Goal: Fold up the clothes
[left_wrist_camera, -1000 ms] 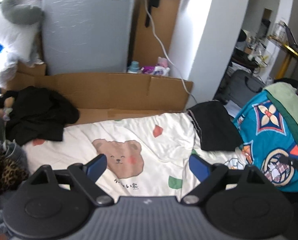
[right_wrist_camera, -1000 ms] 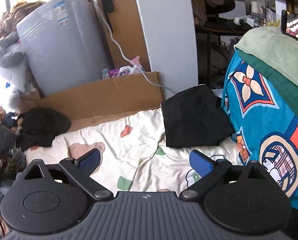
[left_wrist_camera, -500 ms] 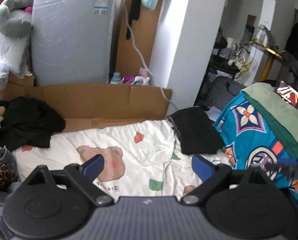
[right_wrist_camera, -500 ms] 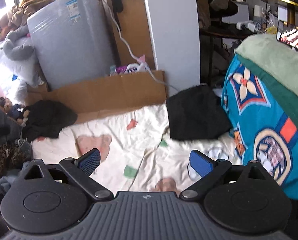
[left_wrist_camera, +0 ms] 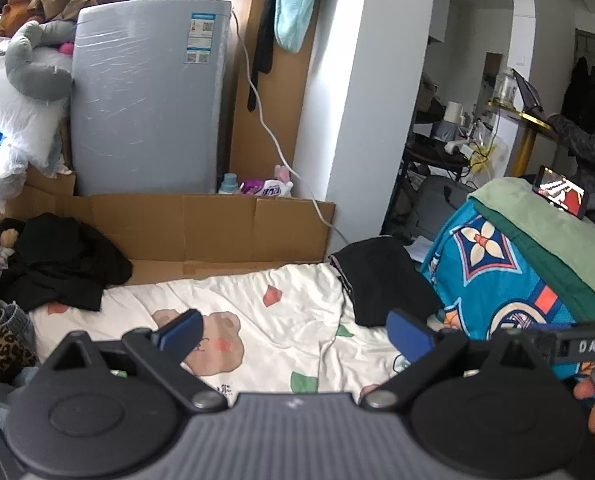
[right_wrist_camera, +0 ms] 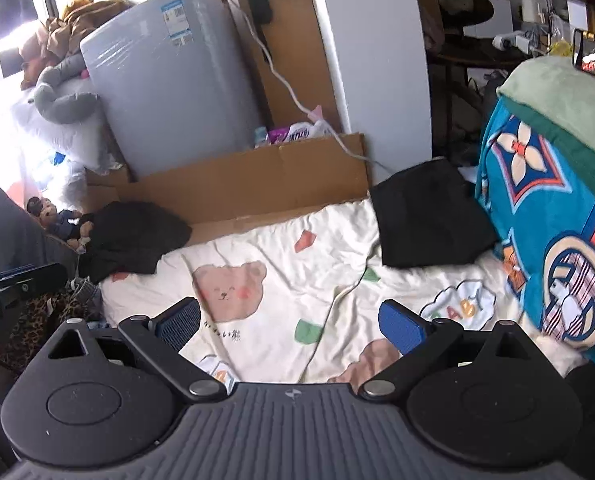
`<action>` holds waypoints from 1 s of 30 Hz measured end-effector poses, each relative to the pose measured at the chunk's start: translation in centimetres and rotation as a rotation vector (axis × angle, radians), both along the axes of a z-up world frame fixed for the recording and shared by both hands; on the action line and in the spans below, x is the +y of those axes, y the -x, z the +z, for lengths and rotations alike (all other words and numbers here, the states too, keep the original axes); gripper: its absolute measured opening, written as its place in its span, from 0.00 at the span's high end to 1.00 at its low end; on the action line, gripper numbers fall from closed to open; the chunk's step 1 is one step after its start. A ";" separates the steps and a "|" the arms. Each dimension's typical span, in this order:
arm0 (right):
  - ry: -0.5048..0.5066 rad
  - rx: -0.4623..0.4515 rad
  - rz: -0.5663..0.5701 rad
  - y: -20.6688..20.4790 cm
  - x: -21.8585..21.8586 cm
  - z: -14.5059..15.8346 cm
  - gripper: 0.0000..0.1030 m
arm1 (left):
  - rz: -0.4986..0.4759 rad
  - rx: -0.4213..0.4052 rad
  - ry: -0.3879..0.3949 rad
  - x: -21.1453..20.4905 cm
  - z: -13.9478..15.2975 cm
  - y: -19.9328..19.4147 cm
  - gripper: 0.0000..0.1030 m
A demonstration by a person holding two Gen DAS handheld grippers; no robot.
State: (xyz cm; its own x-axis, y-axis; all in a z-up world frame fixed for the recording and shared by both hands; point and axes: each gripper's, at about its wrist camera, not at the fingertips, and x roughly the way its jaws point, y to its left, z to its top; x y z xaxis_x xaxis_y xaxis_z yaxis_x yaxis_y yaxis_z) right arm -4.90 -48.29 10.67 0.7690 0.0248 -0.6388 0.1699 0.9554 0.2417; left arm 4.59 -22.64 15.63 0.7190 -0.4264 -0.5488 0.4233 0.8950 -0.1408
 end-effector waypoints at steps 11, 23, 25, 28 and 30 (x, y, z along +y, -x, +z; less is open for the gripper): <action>0.049 0.053 0.043 -0.6 2.0 -2.2 0.04 | 0.116 0.057 -0.028 1.1 -2.9 0.6 0.02; 0.056 0.110 0.126 -1.2 3.5 -5.0 0.04 | 0.179 0.160 -0.037 2.0 -5.4 0.8 0.02; 0.055 0.119 0.125 -1.2 3.4 -5.3 0.04 | 0.187 0.182 -0.043 2.0 -6.0 1.0 0.02; 0.051 0.125 0.132 -1.2 3.5 -5.6 0.04 | 0.196 0.187 -0.073 2.1 -6.5 1.2 0.02; 0.049 0.128 0.136 -1.2 3.4 -5.7 0.04 | 0.202 0.183 -0.083 2.2 -6.5 1.3 0.02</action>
